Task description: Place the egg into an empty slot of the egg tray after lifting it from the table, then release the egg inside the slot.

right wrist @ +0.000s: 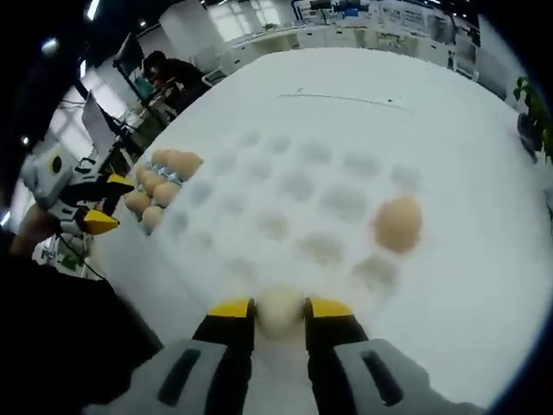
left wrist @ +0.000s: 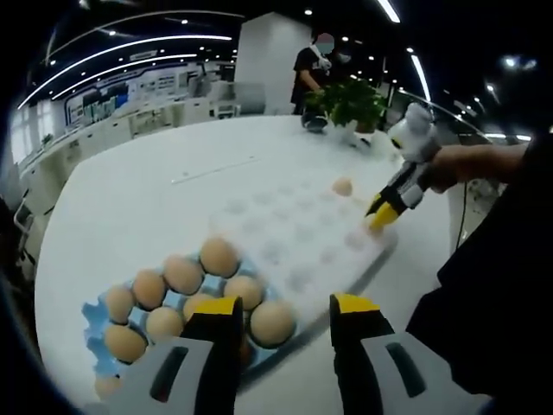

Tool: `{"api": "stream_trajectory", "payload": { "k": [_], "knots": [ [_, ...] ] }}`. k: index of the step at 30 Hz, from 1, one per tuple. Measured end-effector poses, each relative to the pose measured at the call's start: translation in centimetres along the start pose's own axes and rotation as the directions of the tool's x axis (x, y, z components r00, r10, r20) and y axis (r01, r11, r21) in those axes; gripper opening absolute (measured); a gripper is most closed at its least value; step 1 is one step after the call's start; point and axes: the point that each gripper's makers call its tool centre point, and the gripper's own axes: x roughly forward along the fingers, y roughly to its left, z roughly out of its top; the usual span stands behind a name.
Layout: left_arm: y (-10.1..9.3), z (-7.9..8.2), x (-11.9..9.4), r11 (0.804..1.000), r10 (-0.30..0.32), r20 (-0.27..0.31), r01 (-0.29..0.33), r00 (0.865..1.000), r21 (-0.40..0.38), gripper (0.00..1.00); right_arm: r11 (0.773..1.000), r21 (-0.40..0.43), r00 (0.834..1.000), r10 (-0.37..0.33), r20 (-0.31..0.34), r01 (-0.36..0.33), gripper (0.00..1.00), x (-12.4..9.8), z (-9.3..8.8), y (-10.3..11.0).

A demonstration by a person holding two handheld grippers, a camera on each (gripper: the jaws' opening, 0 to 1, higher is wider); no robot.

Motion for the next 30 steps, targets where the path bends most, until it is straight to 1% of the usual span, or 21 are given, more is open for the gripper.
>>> {"api": "stream_trajectory", "payload": {
  "k": [3, 4, 5, 6, 7, 8, 9, 10, 11, 12, 14, 16, 17, 18, 20, 24, 28, 30],
  "knots": [
    [-0.1, 0.0, 0.1, 1.000, 0.002, -0.002, -0.002, 1.000, 0.003, 0.41, 0.998, -0.069, 1.000, -0.013, -0.011, 0.012, 0.30, 0.1, -0.1, 0.4],
    [-0.1, 0.1, 0.0, 1.000, 0.003, -0.002, -0.003, 1.000, 0.004, 0.41, 0.992, -0.128, 0.999, -0.023, -0.029, 0.019, 0.31, 0.1, -0.3, 0.6],
    [-0.1, 0.2, -0.1, 1.000, 0.008, 0.002, -0.008, 1.000, -0.001, 0.41, 0.980, -0.195, 0.998, -0.050, -0.047, 0.040, 0.31, 0.2, -0.5, 0.6],
    [-0.1, 0.2, -0.1, 1.000, 0.009, 0.004, -0.009, 1.000, -0.001, 0.41, 0.970, -0.234, 0.996, -0.072, -0.055, 0.057, 0.30, 0.3, -0.6, 0.5],
    [-0.1, 0.2, -0.2, 1.000, 0.010, 0.004, -0.010, 1.000, -0.003, 0.41, 0.955, -0.285, 0.993, -0.100, -0.062, 0.078, 0.29, 0.4, -0.7, 0.2],
    [-0.1, 0.2, -0.2, 1.000, 0.012, 0.004, -0.012, 1.000, -0.005, 0.41, 0.950, -0.302, 0.993, -0.098, -0.066, 0.074, 0.29, 0.6, -0.7, 0.5],
    [0.0, 0.1, -0.2, 1.000, 0.016, 0.002, -0.016, 1.000, -0.005, 0.41, 0.958, -0.276, 0.994, -0.092, -0.067, 0.070, 0.29, 0.6, -0.6, 0.6],
    [0.0, 0.0, -0.2, 1.000, 0.016, -0.004, -0.016, 1.000, -0.003, 0.41, 0.960, -0.271, 0.994, -0.088, -0.071, 0.066, 0.29, 0.6, -0.6, 0.4],
    [0.0, -0.2, -0.2, 1.000, 0.013, -0.012, -0.013, 1.000, 0.000, 0.41, 0.968, -0.245, 0.995, -0.069, -0.066, 0.051, 0.29, 0.6, -0.5, 0.2],
    [-0.1, -0.2, -0.2, 1.000, 0.013, -0.014, -0.013, 1.000, 0.001, 0.41, 0.977, -0.208, 0.997, -0.061, -0.052, 0.049, 0.27, 0.5, -0.4, 0.1],
    [-0.2, -0.1, 0.0, 1.000, 0.010, -0.013, -0.010, 1.000, 0.004, 0.41, 0.987, -0.154, 0.999, -0.045, -0.021, 0.042, 0.26, 0.5, -0.3, 0.0],
    [-0.6, 0.3, 0.2, 1.000, 0.004, -0.003, -0.004, 1.000, 0.005, 0.41, 0.998, -0.062, 1.000, -0.021, 0.016, 0.022, 0.26, 0.4, -0.1, -0.1],
    [-0.7, 0.4, 0.3, 1.000, 0.002, 0.000, -0.002, 1.000, 0.006, 0.41, 1.000, -0.028, 0.999, -0.013, 0.030, 0.014, 0.26, 0.3, 0.0, -0.1],
    [-1.1, 0.6, 0.4, 1.000, -0.003, 0.005, 0.003, 1.000, 0.010, 0.41, 0.999, 0.039, 0.999, -0.004, 0.049, 0.002, 0.25, 0.1, 0.2, -0.2],
    [-1.7, 0.6, 0.6, 1.000, -0.021, 0.010, 0.021, 1.000, 0.012, 0.41, 0.993, 0.116, 0.997, 0.015, 0.074, -0.024, 0.25, 0.0, 0.4, -0.3],
    [-2.4, 0.6, 1.0, 0.999, -0.041, 0.012, 0.040, 0.999, 0.021, 0.42, 0.977, 0.206, 0.994, 0.032, 0.105, -0.053, 0.24, -0.4, 0.6, -0.5],
    [-3.3, 0.8, 1.4, 0.998, -0.059, 0.016, 0.058, 0.998, 0.039, 0.42, 0.964, 0.255, 0.989, 0.036, 0.144, -0.073, 0.24, -0.9, 1.0, -0.5],
    [-3.7, 0.7, 1.7, 0.996, -0.072, 0.014, 0.071, 0.997, 0.048, 0.42, 0.952, 0.291, 0.985, 0.043, 0.169, -0.092, 0.24, -1.2, 1.4, -0.4]
  ]
}}
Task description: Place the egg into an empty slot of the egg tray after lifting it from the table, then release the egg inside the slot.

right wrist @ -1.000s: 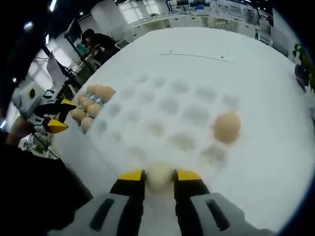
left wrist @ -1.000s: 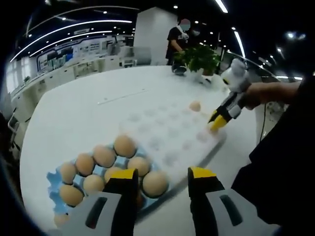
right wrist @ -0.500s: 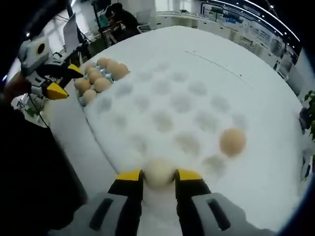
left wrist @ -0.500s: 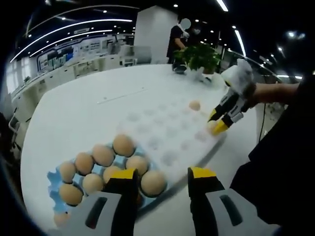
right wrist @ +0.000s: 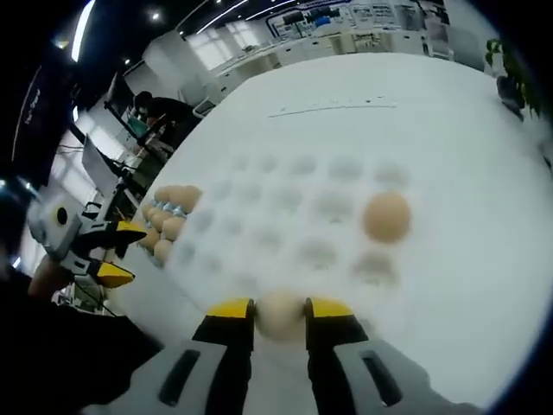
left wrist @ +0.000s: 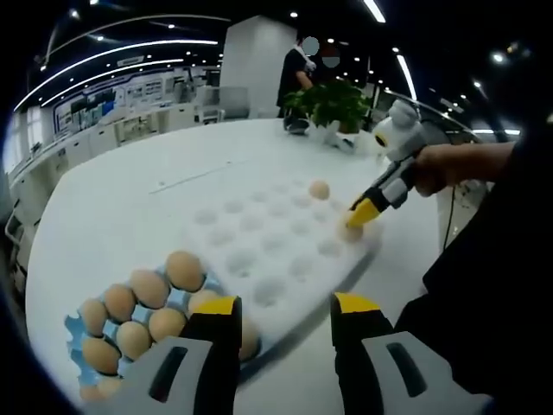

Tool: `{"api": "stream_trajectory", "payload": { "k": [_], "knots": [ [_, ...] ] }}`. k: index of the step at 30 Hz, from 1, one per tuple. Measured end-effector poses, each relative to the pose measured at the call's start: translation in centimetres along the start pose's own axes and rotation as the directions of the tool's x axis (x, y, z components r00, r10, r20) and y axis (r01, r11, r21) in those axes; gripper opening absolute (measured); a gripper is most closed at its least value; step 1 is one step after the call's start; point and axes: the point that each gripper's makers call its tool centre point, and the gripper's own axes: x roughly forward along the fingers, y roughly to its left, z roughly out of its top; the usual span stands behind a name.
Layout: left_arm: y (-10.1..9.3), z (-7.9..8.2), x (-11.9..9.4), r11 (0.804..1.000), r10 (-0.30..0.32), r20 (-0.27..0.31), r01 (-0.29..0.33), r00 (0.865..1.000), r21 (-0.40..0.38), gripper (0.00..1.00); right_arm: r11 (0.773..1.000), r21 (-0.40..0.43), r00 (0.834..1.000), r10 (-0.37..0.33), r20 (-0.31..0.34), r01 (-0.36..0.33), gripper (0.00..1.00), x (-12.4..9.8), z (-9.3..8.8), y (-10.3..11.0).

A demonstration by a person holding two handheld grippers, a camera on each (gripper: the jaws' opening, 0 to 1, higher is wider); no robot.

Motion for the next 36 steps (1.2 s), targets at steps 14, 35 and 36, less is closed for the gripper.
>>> {"api": "stream_trajectory", "payload": {
  "k": [14, 35, 36],
  "knots": [
    [-1.6, 0.6, 1.7, 0.999, -0.047, 0.018, 0.047, 0.999, 0.002, 0.41, 0.976, 0.179, 0.989, 0.103, 0.111, -0.121, 0.07, -0.1, 2.3, 2.2],
    [-2.1, 0.1, 2.2, 0.999, -0.051, -0.002, 0.051, 0.999, 0.013, 0.41, 0.781, -0.624, 0.994, -0.041, -0.098, -0.029, 0.28, 3.8, -1.7, 5.1],
    [-2.1, 0.1, 2.1, 0.999, -0.048, -0.003, 0.048, 0.999, 0.013, 0.41, 0.776, -0.630, 0.994, -0.055, -0.099, -0.020, 0.27, 3.9, -1.8, 4.9]
  ]
}}
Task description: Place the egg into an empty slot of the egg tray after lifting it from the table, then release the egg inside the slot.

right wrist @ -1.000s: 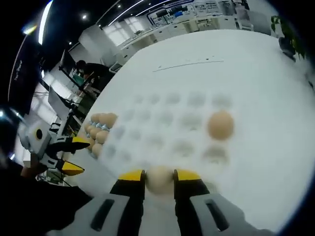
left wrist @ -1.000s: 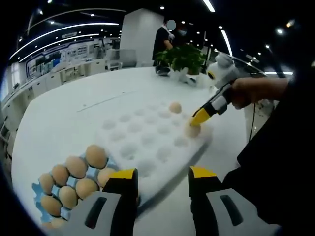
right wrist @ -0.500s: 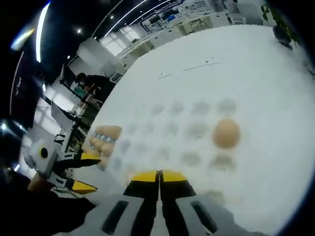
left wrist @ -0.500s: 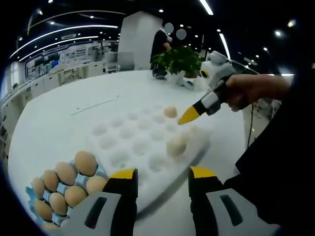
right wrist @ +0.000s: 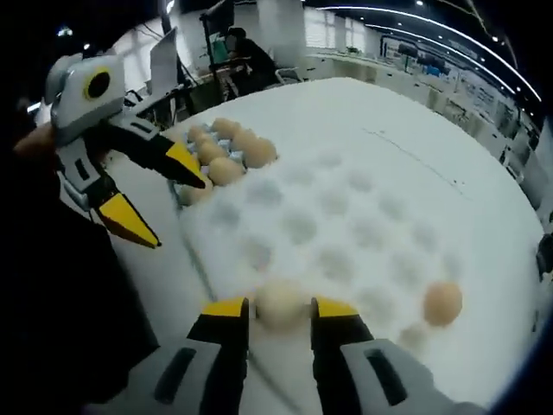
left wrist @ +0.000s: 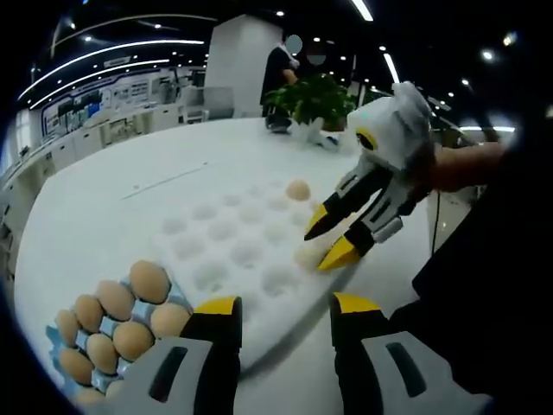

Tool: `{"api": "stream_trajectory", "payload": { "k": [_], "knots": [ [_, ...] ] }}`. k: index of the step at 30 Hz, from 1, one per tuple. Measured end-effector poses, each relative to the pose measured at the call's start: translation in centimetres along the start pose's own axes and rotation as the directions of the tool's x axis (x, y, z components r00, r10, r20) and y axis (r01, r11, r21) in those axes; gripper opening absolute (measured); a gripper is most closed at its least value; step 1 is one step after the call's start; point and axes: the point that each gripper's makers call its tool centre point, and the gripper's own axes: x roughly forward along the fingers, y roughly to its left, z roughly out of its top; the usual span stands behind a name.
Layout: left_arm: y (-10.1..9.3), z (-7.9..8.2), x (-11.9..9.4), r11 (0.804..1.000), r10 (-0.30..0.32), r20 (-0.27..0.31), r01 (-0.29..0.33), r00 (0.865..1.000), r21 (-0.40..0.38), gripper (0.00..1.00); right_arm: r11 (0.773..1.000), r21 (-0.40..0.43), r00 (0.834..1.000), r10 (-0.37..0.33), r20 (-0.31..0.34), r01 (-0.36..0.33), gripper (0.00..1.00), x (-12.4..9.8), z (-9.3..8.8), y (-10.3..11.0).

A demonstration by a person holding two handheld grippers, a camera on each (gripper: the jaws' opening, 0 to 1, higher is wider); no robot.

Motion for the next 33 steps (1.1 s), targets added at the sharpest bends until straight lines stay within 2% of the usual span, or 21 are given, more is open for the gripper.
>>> {"api": "stream_trajectory", "payload": {
  "k": [4, 7, 9, 11, 13, 18, 21, 23, 27, 33],
  "knots": [
    [0.1, -0.2, -0.3, 1.000, 0.002, -0.004, -0.002, 1.000, -0.003, 0.41, 1.000, -0.005, 1.000, -0.013, -0.004, 0.013, 0.27, 0.1, 0.2, -0.2],
    [0.1, -0.5, -0.3, 1.000, 0.006, -0.009, -0.006, 1.000, -0.007, 0.41, 0.999, -0.032, 1.000, 0.003, -0.024, -0.004, 0.27, 0.3, 0.2, -0.3],
    [0.1, -0.5, -0.3, 1.000, 0.005, -0.008, -0.005, 1.000, -0.011, 0.41, 0.999, -0.042, 0.999, 0.014, -0.048, -0.016, 0.27, 0.4, 0.1, -0.2],
    [0.0, -0.4, -0.3, 1.000, 0.004, -0.008, -0.004, 1.000, -0.012, 0.41, 0.997, -0.068, 0.992, 0.027, -0.121, -0.036, 0.28, 0.6, 0.0, -0.1],
    [0.0, -0.4, -0.2, 1.000, 0.001, -0.007, -0.001, 1.000, -0.012, 0.41, 0.995, -0.087, 0.988, 0.028, -0.155, -0.042, 0.28, 0.8, -0.1, -0.1],
    [-0.1, -0.1, 0.0, 1.000, -0.002, 0.001, 0.002, 1.000, -0.015, 0.41, 0.994, -0.107, 0.978, 0.014, -0.206, -0.036, 0.28, 1.0, -0.2, 0.1],
    [-0.3, 0.0, 0.2, 1.000, -0.007, 0.005, 0.007, 1.000, -0.018, 0.41, 0.995, -0.095, 0.980, 0.018, -0.197, -0.037, 0.28, 0.9, -0.4, -0.1],
    [-0.5, 0.3, 0.3, 1.000, -0.012, 0.012, 0.013, 1.000, -0.012, 0.41, 0.999, -0.030, 0.988, 0.031, -0.153, -0.036, 0.27, 0.8, -0.3, -0.1],
    [-0.8, 0.4, 0.2, 1.000, -0.020, 0.017, 0.020, 1.000, -0.008, 0.41, 0.999, 0.033, 0.996, 0.034, -0.080, -0.031, 0.27, 0.4, -0.3, -0.1],
    [-0.7, -0.3, -0.7, 1.000, -0.009, 0.005, 0.009, 1.000, -0.003, 0.41, 0.994, 0.106, 0.998, 0.034, -0.055, -0.028, 0.27, 0.3, 0.0, -0.2]
  ]
}}
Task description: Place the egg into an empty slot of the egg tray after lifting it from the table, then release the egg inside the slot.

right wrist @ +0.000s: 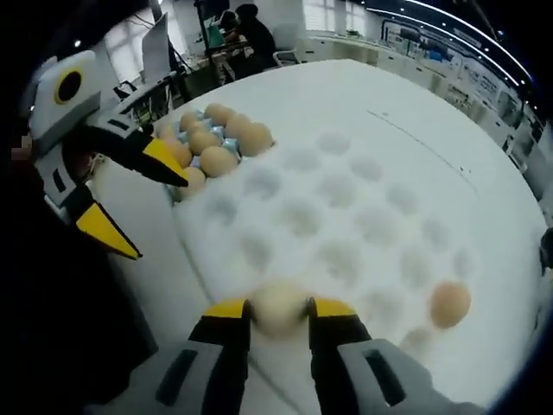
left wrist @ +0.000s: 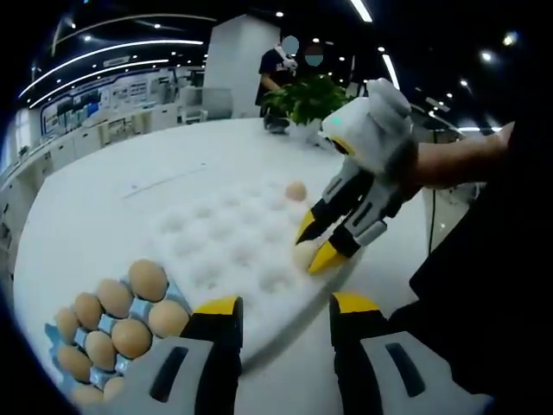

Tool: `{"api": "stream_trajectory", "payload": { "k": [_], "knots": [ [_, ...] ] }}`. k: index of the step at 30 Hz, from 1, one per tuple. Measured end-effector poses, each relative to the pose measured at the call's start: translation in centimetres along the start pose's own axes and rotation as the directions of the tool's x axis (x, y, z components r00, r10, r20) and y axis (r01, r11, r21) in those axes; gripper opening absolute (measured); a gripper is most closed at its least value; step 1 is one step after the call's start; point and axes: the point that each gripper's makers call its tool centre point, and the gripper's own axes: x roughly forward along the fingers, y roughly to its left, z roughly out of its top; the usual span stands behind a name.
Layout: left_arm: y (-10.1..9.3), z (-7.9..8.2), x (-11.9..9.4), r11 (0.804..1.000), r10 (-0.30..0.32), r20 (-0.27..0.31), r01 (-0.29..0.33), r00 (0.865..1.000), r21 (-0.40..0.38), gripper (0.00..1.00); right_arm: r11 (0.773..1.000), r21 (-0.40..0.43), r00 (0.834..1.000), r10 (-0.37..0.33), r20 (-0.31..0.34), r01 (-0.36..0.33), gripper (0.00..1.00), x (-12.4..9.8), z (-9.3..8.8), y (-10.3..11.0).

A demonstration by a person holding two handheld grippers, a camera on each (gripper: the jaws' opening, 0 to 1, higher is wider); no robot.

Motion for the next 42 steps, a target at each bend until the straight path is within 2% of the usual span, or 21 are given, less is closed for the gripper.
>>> {"api": "stream_trajectory", "payload": {
  "k": [4, 7, 11, 15, 18, 21, 24, 25, 27, 28, 29, 30, 31, 33, 34, 35, 36, 39, 41, 42],
  "knots": [
    [0.6, -0.2, -0.5, 1.000, 0.018, 0.003, -0.017, 1.000, -0.014, 0.41, 0.987, 0.158, 0.998, 0.020, 0.054, -0.028, 0.27, -0.4, 0.5, -0.2],
    [0.7, -0.2, -0.5, 1.000, 0.020, 0.005, -0.020, 1.000, -0.020, 0.41, 0.951, 0.301, 0.993, 0.043, 0.106, -0.074, 0.27, -0.8, 0.8, -0.6],
    [0.5, -0.1, -0.1, 1.000, 0.014, 0.004, -0.014, 1.000, -0.014, 0.41, 0.915, 0.388, 0.987, 0.055, 0.151, -0.111, 0.27, -1.4, 1.2, -0.9],
    [0.2, 0.5, 0.4, 1.000, 0.003, 0.013, -0.003, 1.000, -0.005, 0.40, 0.861, 0.477, 0.973, 0.080, 0.218, -0.178, 0.27, -1.8, 2.3, -0.7],
    [0.1, 1.3, 0.9, 1.000, -0.001, 0.037, 0.000, 0.999, 0.013, 0.40, 0.789, 0.559, 0.953, 0.105, 0.286, -0.255, 0.27, -2.1, 3.4, -0.3],
    [0.2, 1.8, 1.2, 1.000, 0.001, 0.062, -0.002, 0.998, 0.011, 0.38, 0.746, 0.596, 0.940, 0.120, 0.319, -0.297, 0.27, -2.1, 4.0, -0.1],
    [0.2, 2.2, 1.4, 1.000, 0.002, 0.076, -0.003, 0.997, 0.005, 0.37, 0.739, 0.601, 0.937, 0.120, 0.328, -0.305, 0.27, -2.1, 4.2, 0.1],
    [0.1, 2.2, 1.5, 1.000, 0.001, 0.075, -0.002, 0.997, 0.008, 0.37, 0.722, 0.614, 0.933, 0.124, 0.339, -0.319, 0.27, -2.1, 4.3, 0.2],
    [0.2, 2.1, 1.6, 1.000, 0.004, 0.076, -0.004, 0.997, 0.005, 0.37, 0.704, 0.624, 0.926, 0.132, 0.353, -0.338, 0.27, -2.3, 4.6, 0.5],
    [0.2, 2.2, 1.6, 1.000, 0.004, 0.082, -0.004, 0.997, 0.004, 0.36, 0.686, 0.637, 0.920, 0.129, 0.369, -0.352, 0.27, -2.4, 4.9, 0.6],
    [0.2, 2.2, 1.6, 1.000, 0.003, 0.084, -0.003, 0.996, 0.002, 0.36, 0.681, 0.639, 0.918, 0.132, 0.373, -0.357, 0.27, -2.4, 4.9, 0.6],
    [0.1, 2.4, 1.7, 1.000, 0.004, 0.095, -0.003, 0.995, -0.015, 0.36, 0.660, 0.645, 0.909, 0.153, 0.387, -0.385, 0.27, -2.5, 5.2, 1.0],
    [0.1, 2.5, 1.7, 1.000, 0.004, 0.101, -0.002, 0.995, -0.022, 0.36, 0.653, 0.650, 0.907, 0.147, 0.395, -0.389, 0.27, -2.5, 5.3, 1.0],
    [-0.1, 2.7, 1.7, 1.000, -0.004, 0.113, 0.008, 0.994, -0.028, 0.36, 0.624, 0.655, 0.893, 0.173, 0.415, -0.426, 0.27, -2.6, 5.7, 1.5],
    [-0.3, 2.8, 1.8, 1.000, -0.007, 0.117, 0.010, 0.993, -0.028, 0.36, 0.599, 0.666, 0.885, 0.180, 0.428, -0.444, 0.27, -2.6, 5.9, 1.9],
    [-0.4, 2.9, 1.8, 1.000, -0.007, 0.118, 0.010, 0.993, -0.023, 0.36, 0.587, 0.670, 0.880, 0.179, 0.440, -0.455, 0.27, -2.7, 6.1, 2.0],
    [-0.4, 2.9, 1.9, 1.000, -0.007, 0.118, 0.009, 0.993, -0.018, 0.36, 0.563, 0.672, 0.868, 0.201, 0.454, -0.481, 0.27, -2.8, 6.4, 2.5],
    [-0.6, 3.1, 1.9, 1.000, -0.009, 0.124, 0.011, 0.992, -0.014, 0.36, 0.521, 0.686, 0.856, 0.210, 0.473, -0.507, 0.27, -2.8, 6.7, 3.0],
    [-0.6, 3.3, 1.9, 1.000, -0.008, 0.132, 0.010, 0.991, -0.016, 0.35, 0.479, 0.696, 0.841, 0.228, 0.490, -0.535, 0.27, -2.9, 6.9, 3.6],
    [-0.6, 3.3, 1.9, 1.000, -0.006, 0.134, 0.008, 0.991, -0.016, 0.35, 0.469, 0.697, 0.837, 0.234, 0.494, -0.542, 0.27, -3.0, 6.9, 3.8]
  ]
}}
